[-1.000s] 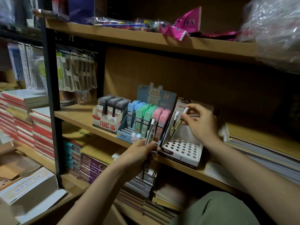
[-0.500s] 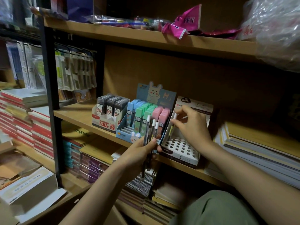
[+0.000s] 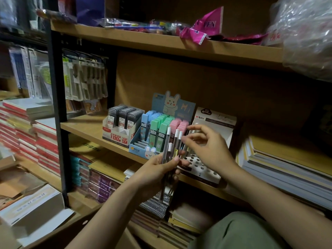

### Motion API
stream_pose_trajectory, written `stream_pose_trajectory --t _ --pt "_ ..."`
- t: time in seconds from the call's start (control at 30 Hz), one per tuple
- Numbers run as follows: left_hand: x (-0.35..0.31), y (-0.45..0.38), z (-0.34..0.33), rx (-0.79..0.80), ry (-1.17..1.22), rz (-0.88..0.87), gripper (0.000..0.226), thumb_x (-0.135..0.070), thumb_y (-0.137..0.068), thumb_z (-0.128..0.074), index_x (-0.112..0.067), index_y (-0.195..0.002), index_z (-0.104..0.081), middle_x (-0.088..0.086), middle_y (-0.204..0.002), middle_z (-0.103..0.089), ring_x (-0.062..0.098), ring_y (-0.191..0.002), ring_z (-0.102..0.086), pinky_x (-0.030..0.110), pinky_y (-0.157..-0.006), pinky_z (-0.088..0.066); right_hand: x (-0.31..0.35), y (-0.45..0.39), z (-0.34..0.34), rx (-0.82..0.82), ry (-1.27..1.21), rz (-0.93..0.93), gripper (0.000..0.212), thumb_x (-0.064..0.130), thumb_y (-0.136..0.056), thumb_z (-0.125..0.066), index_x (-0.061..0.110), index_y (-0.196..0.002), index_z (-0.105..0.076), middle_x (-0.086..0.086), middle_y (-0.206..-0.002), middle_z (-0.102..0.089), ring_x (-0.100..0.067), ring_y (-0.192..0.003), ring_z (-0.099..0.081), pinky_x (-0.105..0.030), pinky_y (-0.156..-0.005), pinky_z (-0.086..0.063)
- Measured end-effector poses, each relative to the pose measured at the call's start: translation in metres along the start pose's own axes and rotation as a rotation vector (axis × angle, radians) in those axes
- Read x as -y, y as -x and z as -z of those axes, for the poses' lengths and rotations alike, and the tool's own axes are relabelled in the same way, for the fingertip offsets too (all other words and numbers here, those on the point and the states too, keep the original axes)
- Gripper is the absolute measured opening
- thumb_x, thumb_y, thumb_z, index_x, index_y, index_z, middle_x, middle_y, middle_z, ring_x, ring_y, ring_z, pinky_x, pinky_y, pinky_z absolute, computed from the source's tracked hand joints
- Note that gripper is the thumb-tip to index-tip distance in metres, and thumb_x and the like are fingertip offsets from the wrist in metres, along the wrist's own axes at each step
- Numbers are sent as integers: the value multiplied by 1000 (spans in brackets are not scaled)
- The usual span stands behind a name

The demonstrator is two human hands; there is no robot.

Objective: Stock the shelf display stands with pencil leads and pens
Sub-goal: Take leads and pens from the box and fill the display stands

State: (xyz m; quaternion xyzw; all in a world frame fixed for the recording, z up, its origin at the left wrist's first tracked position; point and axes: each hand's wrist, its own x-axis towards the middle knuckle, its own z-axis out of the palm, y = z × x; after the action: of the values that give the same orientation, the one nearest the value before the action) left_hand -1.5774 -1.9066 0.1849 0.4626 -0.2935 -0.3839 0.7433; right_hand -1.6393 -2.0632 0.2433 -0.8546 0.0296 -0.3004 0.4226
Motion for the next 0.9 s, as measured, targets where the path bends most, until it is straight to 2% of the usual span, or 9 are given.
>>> stream_pose_trajectory --t 0.13,0.23,0.27,0.33,0.4,0.5,0.73,0.83,0.9 --pt "2 1 -1 38 -24 11 40 -22 -99 -49 3 -130 -51 1 -89 -70 10 -75 -59 21 -64 -50 2 4 -5 27 -92 3 35 16 -78 -80 21 -108 -63 3 -78 -74 -8 -73 -71 -16 -67 -55" --pt "2 0 6 -37 -16 38 33 -25 -99 -49 -7 -126 -59 13 -111 -68 21 -90 -63 27 -70 -54 3 0 2 -23 -129 9 32 11 -82 -75 32 -100 -59 0 -83 -72 -10 -77 -71 -20 -66 -57" --pt "2 -1 9 -86 -26 44 32 -26 -99 -48 -8 -123 -60 13 -109 -69 22 -88 -65 27 -67 -55 4 -3 7 -54 -128 25 34 10 -83 -73 36 -98 -58 1 -86 -70 -12 -79 -71 -22 -66 -58" --pt "5 -2 14 -153 -34 49 29 -29 -100 -46 -7 -114 -59 7 -86 -71 17 -72 -65 25 -57 -53 4 -9 16 -124 -54 107 34 10 -84 -72 39 -97 -57 5 -89 -68 -13 -82 -70 -28 -70 -60" --pt "7 -4 17 -152 -23 37 25 -31 -101 -43 -10 -104 -57 -1 -65 -58 9 -50 -48 19 -45 -39 3 -12 21 -176 60 187 31 13 -85 -73 35 -101 -58 10 -89 -68 -8 -81 -70 -36 -74 -60" --pt "10 -9 17 -181 36 18 27 -28 -102 -42 -12 -120 -55 -4 -64 -45 6 -47 -30 19 -43 -23 -6 -17 19 -201 92 215 31 14 -85 -72 32 -105 -58 13 -88 -67 -4 -80 -69 -41 -73 -61" --pt "4 -6 15 -129 167 40 29 -5 -96 -47 -4 -124 -53 3 -74 -54 8 -54 -43 20 -48 -38 -21 -26 12 -250 133 200 31 13 -85 -73 33 -103 -58 14 -85 -66 3 -81 -66 -30 -73 -60" --pt "2 -4 13 -108 140 38 30 -7 -86 -58 1 -115 -55 4 -75 -59 9 -60 -51 21 -53 -44 -20 -26 13 -245 197 235 31 14 -83 -75 32 -104 -61 13 -89 -66 3 -79 -65 -17 -68 -57" --pt "2 -3 12 -101 147 39 28 -12 -92 -54 -4 -118 -54 4 -77 -62 10 -62 -52 22 -56 -45 -18 -24 12 -213 237 293 33 13 -81 -76 31 -105 -62 11 -99 -62 3 -81 -64 -10 -68 -53"
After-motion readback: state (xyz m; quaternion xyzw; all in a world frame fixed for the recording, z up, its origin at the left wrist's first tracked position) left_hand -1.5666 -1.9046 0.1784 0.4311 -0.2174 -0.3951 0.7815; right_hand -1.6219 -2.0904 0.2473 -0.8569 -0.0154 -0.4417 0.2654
